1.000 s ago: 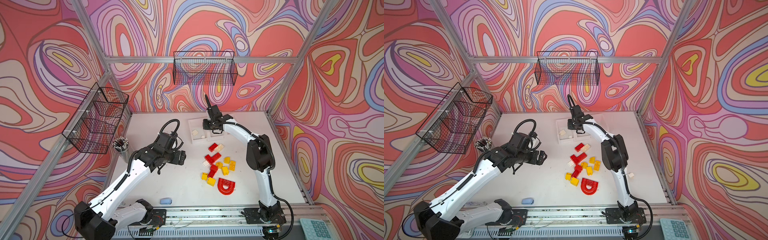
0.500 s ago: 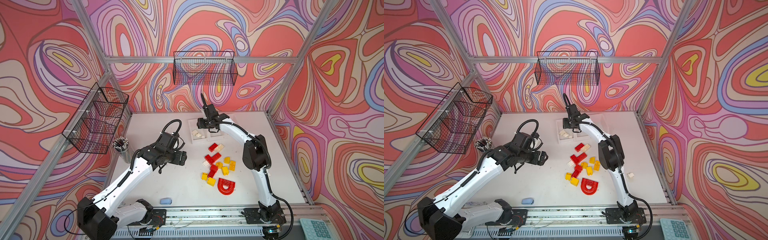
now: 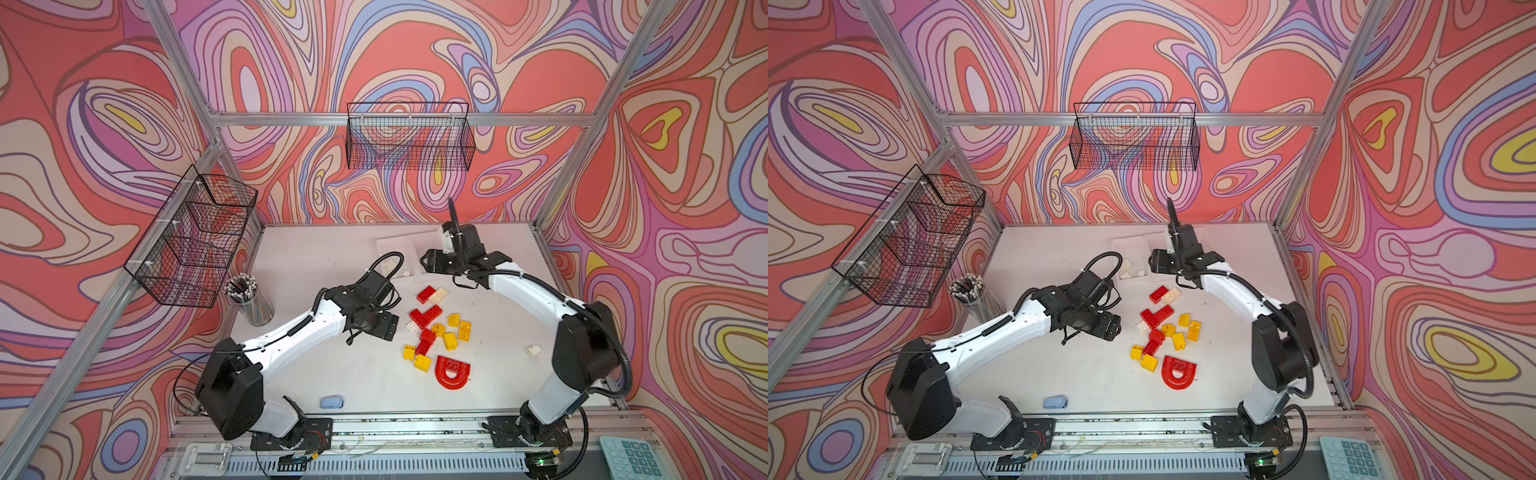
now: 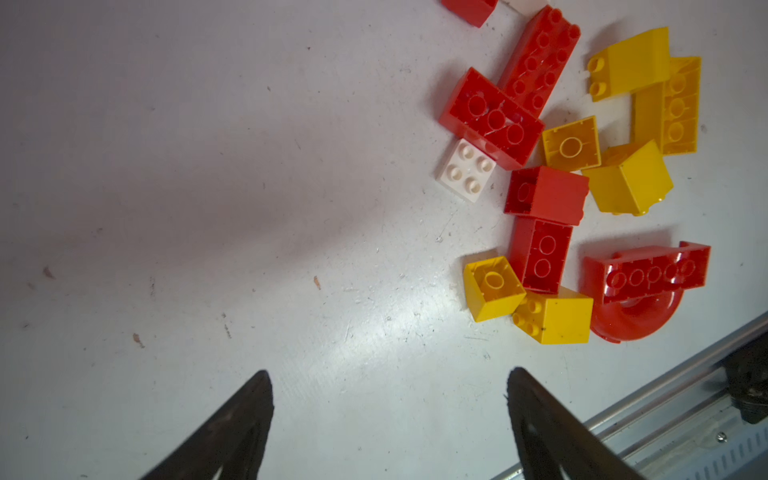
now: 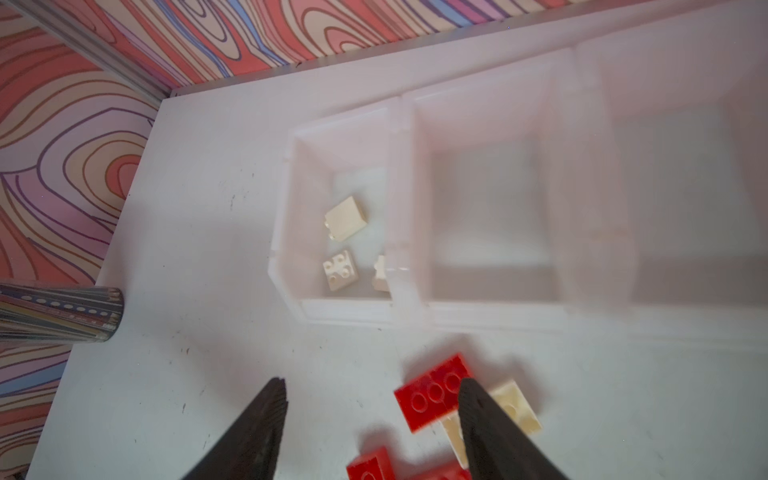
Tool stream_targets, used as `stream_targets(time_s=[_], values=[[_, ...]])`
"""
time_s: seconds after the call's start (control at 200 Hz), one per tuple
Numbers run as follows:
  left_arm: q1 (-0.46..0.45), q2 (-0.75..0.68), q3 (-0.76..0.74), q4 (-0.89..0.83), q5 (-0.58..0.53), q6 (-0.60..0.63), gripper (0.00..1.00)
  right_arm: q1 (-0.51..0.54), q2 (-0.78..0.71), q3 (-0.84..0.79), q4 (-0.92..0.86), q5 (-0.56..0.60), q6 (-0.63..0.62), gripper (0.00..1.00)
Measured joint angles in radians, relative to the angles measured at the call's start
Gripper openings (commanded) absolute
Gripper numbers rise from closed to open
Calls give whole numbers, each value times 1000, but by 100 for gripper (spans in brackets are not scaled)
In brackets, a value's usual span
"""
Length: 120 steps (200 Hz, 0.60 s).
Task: Sort the legos into containers by color
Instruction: 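Release the white brick into the tray while the left gripper reaches toward the pile, then grasp the white 2x2 brick beside the red bricks with the left gripper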
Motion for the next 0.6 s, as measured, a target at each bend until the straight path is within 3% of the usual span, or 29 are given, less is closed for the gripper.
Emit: stream_targets(time_s=[0.155, 0.386, 0.601], values=[[-23, 104, 29, 116, 63, 26, 81, -129, -188, -241, 29, -43, 18, 69], [-29, 266, 31, 232, 91, 115, 72, -187, -439, -491, 71, -77, 65, 70], [-39, 354, 44, 291, 91, 195, 66, -231, -467, -613, 121, -137, 93, 70]])
